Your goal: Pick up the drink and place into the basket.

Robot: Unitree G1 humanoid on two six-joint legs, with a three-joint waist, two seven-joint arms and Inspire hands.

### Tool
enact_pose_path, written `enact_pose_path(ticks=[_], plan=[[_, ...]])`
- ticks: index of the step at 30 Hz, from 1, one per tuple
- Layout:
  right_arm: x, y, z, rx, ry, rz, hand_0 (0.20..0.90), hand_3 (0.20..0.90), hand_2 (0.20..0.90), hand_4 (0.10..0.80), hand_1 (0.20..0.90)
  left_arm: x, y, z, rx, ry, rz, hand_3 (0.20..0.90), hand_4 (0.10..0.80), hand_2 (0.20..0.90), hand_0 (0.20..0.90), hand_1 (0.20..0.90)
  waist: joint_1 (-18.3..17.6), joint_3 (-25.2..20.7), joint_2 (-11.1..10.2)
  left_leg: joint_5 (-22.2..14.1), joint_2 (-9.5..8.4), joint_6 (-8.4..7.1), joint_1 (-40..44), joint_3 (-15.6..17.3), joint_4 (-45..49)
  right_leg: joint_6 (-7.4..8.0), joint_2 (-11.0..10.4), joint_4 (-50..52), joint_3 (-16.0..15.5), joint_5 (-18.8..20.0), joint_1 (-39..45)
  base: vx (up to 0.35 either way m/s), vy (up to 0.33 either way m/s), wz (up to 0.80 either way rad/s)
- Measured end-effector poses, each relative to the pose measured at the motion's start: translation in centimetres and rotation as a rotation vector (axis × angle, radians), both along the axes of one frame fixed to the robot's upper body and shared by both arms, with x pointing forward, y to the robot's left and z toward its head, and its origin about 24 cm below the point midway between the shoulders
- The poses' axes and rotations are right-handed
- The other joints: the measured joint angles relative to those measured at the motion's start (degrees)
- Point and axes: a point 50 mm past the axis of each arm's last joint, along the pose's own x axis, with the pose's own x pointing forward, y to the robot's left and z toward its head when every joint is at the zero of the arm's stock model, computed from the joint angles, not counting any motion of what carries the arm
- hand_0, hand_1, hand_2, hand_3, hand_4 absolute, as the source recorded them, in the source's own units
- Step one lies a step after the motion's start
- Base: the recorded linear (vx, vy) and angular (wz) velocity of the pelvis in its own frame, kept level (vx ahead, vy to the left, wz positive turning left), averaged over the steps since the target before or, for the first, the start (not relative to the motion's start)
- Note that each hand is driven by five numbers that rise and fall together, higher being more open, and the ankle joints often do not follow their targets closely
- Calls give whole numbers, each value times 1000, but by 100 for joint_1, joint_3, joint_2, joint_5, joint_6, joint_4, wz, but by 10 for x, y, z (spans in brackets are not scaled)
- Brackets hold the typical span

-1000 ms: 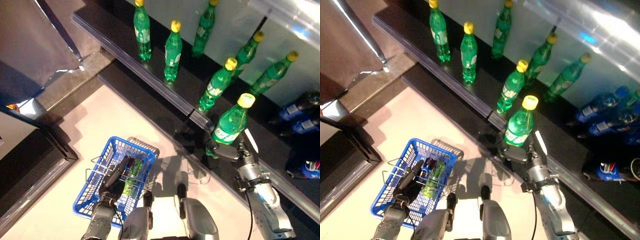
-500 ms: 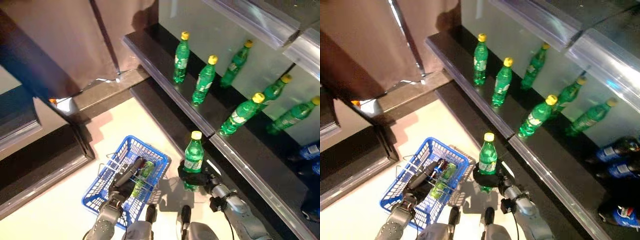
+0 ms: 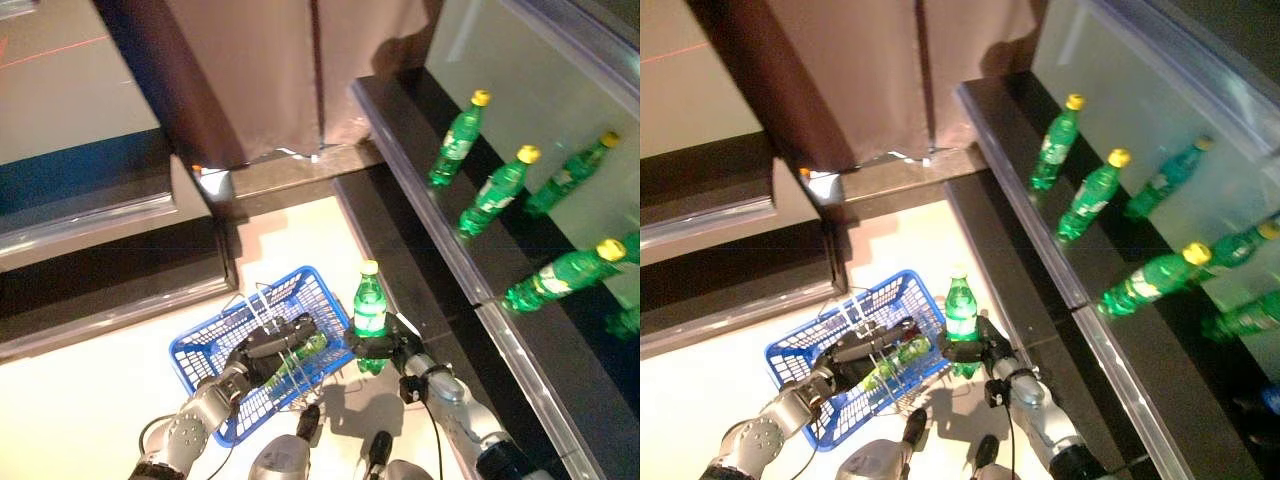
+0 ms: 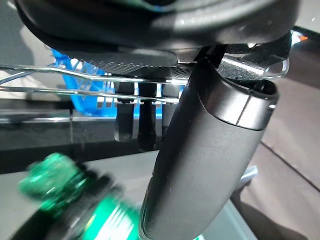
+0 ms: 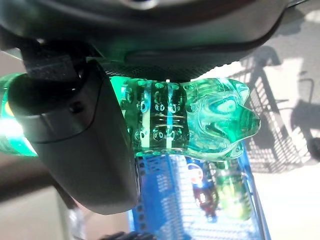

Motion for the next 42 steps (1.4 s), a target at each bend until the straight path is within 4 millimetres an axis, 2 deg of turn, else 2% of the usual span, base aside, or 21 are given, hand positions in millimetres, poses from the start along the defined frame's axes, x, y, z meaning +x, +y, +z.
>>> enact_pose_path(ticks=[5, 6, 8, 11, 12, 15, 18, 22, 23, 24, 25, 31, 35, 42], plan=[[18, 10, 1, -40, 7, 3, 300, 200, 300, 100, 300, 2, -14, 12, 29, -1, -139, 200, 100, 300, 300, 300, 377, -2, 4, 14, -88, -29, 22, -195, -4, 79, -70, -2, -161, -57, 130, 14, 36, 28], [22, 16, 3, -34, 4, 6, 300, 200, 300, 100, 300, 1, -20, 18, 43, -12, -193, 200, 100, 300, 300, 300, 436, -3, 2, -13, -69, 6, 0, -64, -18, 99, -86, 0, -271, -74, 184, 15, 38, 35], [24, 20, 2, -34, 12, 10, 300, 200, 300, 100, 300, 0, -24, 22, 43, -19, -235, 200, 100, 300, 300, 300, 442, -7, 0, 6, -73, 24, 3, 64, -10, 152, -134, 0, -297, -127, 278, 28, 43, 51], [28, 26, -3, -69, 41, 30, 300, 200, 300, 100, 300, -1, -38, 33, 44, -56, -323, 200, 100, 300, 300, 300, 647, -14, -6, 68, -135, 20, -41, -5, -1, 202, -190, 0, -317, -182, 311, 34, 40, 31], [28, 27, -6, -78, 54, 31, 300, 200, 300, 100, 300, -1, -43, 36, 42, -67, -349, 200, 100, 300, 300, 300, 673, -14, -6, 110, -161, 62, -67, -66, 1, 212, -208, 0, -321, -191, 312, 35, 42, 35], [26, 27, -18, -122, 107, 30, 309, 211, 309, 111, 309, 5, -58, 48, 49, -113, -423, 200, 100, 300, 300, 300, 797, -14, -6, 161, -221, 61, -124, -259, 3, 241, -240, -1, -419, -219, 337, 31, 43, 31], [25, 21, -27, -234, 132, 65, 300, 200, 300, 100, 300, 10, -61, 54, 59, -136, -444, 200, 100, 300, 300, 300, 914, -14, -6, 164, -277, 59, -119, -288, 3, 316, -287, -3, -434, -280, 369, 27, 38, 10], [18, 19, -38, -347, 159, 128, 300, 200, 300, 100, 300, 10, -72, 58, 45, -144, -495, 200, 100, 300, 300, 300, 1026, -14, -6, 158, -287, 39, -99, -337, 2, 318, -284, -2, -489, -289, 417, 26, 28, 7], [17, 20, -40, -362, 164, 136, 340, 247, 340, 147, 340, 6, -77, 58, 36, -142, -524, 200, 100, 300, 300, 300, 1038, -15, -8, 149, -293, 25, -100, -365, 2, 318, -285, -2, -537, -290, 428, 33, 37, 9], [17, 21, -41, -364, 165, 137, 432, 354, 432, 254, 432, 5, -79, 58, 34, -140, -535, 200, 100, 300, 300, 300, 1036, -15, -8, 149, -297, 25, -100, -382, 2, 319, -285, -2, -559, -293, 437, 36, 38, 16], [16, 22, -42, -373, 168, 143, 900, 900, 900, 800, 900, 3, -83, 59, 15, -137, -551, 200, 100, 300, 300, 300, 1041, -16, -9, 149, -306, 25, -108, -433, 2, 318, -283, -1, -584, -300, 452, 26, 27, 13], [18, 25, -40, -382, 155, 127, 900, 900, 900, 800, 900, 6, -89, 70, 5, -173, -590, 200, 100, 300, 300, 300, 1058, -17, -11, 169, -360, 46, -191, -517, 85, 324, -299, -1, -691, -305, 454, 25, 27, 11], [30, 27, -29, -403, 118, 99, 900, 900, 900, 800, 900, 4, -96, 76, -64, -167, -614, 200, 100, 300, 300, 300, 1058, -18, -12, 154, -370, 20, -185, -576, 89, 332, -294, 0, -748, -320, 489, 5, 9, 7], [44, 36, -12, -380, 69, 53, 900, 900, 900, 800, 900, 0, -93, 68, 0, -117, -617, 200, 100, 300, 300, 300, 1057, -17, -12, 166, -381, 38, -187, -592, 96, 334, -300, 0, -747, -322, 498, -2, 2, 1]])
